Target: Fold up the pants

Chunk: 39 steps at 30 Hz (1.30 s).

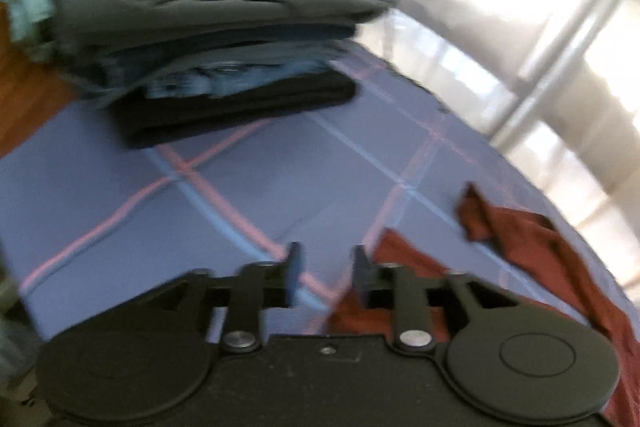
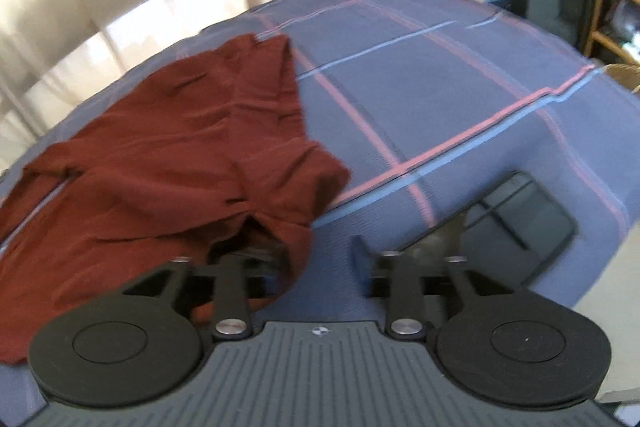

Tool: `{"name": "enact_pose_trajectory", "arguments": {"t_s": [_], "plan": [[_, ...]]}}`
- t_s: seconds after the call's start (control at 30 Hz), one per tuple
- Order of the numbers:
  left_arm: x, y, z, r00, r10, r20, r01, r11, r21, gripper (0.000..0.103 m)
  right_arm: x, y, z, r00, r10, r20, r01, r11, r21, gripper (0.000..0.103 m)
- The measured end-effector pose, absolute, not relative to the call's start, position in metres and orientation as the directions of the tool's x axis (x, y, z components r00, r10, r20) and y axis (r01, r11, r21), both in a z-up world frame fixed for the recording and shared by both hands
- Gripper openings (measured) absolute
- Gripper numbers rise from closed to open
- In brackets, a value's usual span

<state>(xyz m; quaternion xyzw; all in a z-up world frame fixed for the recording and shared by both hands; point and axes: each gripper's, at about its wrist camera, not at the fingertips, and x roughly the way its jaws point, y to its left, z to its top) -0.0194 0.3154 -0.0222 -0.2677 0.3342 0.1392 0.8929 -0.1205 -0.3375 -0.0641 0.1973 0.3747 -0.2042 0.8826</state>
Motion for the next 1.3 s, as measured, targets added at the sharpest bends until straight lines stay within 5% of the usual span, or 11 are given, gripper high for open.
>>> {"name": "enact_pose_trajectory", "arguments": {"t_s": [0.03, 0.23, 0.43, 0.73, 1.0, 1.3], "plan": [[-0.010, 0.309, -0.021, 0.741, 0.051, -0.669, -0.401, 0.833, -0.381, 0.103, -0.123, -0.337, -0.062, 0.639, -0.232, -0.733, 0.517, 0.836, 0.186, 0.095], [0.037, 0.277, -0.031, 0.713, -0.033, -0.700, -0.280, 0.902, -0.328, 0.103, -0.124, -0.334, -0.051, 0.657, -0.267, -0.706, 0.514, 0.843, 0.160, 0.103], [0.051, 0.267, -0.047, 0.654, -0.001, -0.757, -0.269, 0.934, -0.234, 0.103, -0.134, -0.343, -0.056, 0.630, -0.264, -0.730, 0.556, 0.810, 0.187, 0.103], [0.046, 0.279, -0.013, 0.706, -0.020, -0.708, -0.296, 0.900, -0.320, 0.103, -0.154, -0.371, -0.042, 0.689, -0.209, -0.694, 0.600, 0.701, 0.385, 0.103], [0.094, 0.225, 0.020, 0.743, -0.097, -0.662, -0.154, 0.938, -0.309, 0.103, -0.127, -0.364, -0.003, 0.762, -0.210, -0.612, 0.503, 0.787, 0.356, 0.103], [0.163, 0.191, -0.002, 0.683, -0.087, -0.725, -0.120, 0.966, -0.229, 0.103, -0.035, -0.355, 0.007, 0.793, -0.142, -0.593, 0.379, 0.876, 0.298, 0.103]]}}
